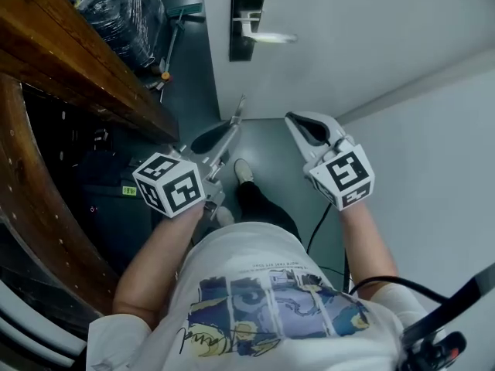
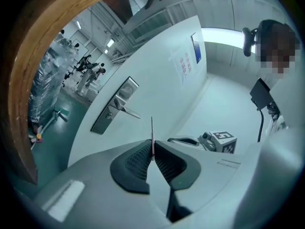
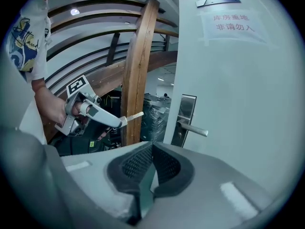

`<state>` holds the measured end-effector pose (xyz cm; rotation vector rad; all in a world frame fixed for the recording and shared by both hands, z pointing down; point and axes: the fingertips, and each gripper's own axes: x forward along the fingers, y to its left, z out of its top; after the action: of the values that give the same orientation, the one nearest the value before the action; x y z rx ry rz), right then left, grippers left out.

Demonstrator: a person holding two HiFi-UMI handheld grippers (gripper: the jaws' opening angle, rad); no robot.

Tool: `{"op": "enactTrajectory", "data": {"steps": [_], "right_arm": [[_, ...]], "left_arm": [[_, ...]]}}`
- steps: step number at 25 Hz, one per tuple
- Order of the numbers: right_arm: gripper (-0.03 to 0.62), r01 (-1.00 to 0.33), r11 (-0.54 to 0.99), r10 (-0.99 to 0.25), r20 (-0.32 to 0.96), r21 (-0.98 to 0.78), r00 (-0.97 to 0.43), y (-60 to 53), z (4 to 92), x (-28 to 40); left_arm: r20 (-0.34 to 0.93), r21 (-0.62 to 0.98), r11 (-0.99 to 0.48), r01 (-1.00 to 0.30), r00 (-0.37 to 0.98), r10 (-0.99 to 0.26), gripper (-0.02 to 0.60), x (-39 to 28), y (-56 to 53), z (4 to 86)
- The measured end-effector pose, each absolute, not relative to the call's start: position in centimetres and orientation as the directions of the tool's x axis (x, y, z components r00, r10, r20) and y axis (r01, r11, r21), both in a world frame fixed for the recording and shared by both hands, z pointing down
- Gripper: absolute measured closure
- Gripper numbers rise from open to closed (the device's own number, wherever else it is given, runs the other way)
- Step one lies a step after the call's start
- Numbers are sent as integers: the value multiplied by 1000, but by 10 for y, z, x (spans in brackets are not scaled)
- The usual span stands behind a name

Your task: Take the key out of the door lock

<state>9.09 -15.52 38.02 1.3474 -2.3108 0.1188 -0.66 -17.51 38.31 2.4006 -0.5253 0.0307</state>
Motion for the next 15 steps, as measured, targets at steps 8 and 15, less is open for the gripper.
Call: {"op": "enactTrajectory", "data": {"steps": [8,15], "right_arm": [[591,-873,475,-818,420,108,-393,-137,380,82],[591,-879,467,-821,415,95,-391,-127,379,78]], "left_arm": [[224,456,-776,-437,900,-375,555,-13,-153,376],[265,406,-785,-468,883,-389,555,-21,-141,378]]}}
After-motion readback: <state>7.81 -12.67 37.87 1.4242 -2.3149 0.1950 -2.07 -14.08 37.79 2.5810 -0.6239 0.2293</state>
